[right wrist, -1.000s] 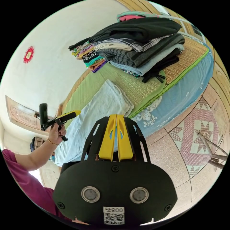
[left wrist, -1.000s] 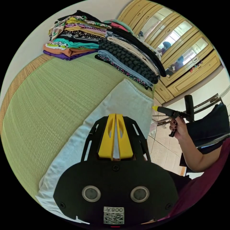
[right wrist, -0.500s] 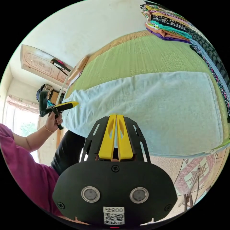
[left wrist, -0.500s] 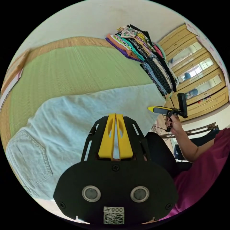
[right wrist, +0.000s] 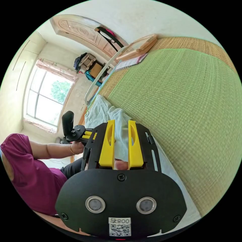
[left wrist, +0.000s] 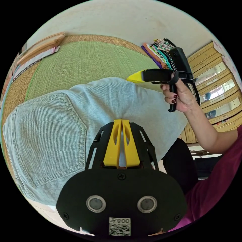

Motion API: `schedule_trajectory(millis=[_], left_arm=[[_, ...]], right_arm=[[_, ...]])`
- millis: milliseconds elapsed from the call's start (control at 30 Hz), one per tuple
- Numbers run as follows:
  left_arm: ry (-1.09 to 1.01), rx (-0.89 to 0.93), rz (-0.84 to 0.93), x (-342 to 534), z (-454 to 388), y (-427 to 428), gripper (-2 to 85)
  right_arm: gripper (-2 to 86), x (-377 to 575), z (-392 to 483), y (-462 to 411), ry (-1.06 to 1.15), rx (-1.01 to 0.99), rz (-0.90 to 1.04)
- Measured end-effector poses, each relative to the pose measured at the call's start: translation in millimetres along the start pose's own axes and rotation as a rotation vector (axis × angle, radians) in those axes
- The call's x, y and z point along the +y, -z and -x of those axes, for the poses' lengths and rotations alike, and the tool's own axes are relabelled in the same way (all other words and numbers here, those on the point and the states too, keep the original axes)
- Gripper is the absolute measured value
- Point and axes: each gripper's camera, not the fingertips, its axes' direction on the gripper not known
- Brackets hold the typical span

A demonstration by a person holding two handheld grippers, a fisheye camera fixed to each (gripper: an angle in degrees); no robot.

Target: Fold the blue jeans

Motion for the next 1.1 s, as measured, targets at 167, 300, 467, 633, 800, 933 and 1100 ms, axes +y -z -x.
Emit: schedule_trajectory(millis=[167, 300, 467, 633, 800, 933, 1100], left_arm=[[0.029, 0.020, -0.105, 21.8, 42.3, 52.5, 0.7], [0.039, -0.031, -0.208, 26.6, 68.3, 93.5, 2.0], [-0.062, -0.003, -0.164, 2.4, 88.2, 102.6, 6.6], [-0.094, -0.105, 0.018, -17.4, 106.0, 79.7, 4.9], [-0.061, -0.070, -0.014, -3.8, 133.9, 92.6, 0.9], [-0.032, -0.030, -0.049, 6.1, 155.4, 105.5, 0.2], [-0.031, -0.035, -0.078, 9.9, 169.3, 117.1, 0.0]], right_arm=[[8.1, 35.7, 38.6, 14.9, 0.066, 0.027, -0.048], [8.0, 72.9, 68.9, 8.1, 0.077, 0.092, -0.044], [8.1, 93.3, 81.0, 15.4, 0.058, 0.151, -0.071], [7.6, 104.1, 81.1, 30.8, 0.071, 0.148, -0.054], [5.7, 114.3, 62.4, 78.0, 0.005, 0.079, -0.131], [5.9, 105.3, 48.9, 111.1, -0.035, 0.093, -0.201], [6.5, 78.0, 40.7, 102.2, -0.041, 0.049, -0.115]])
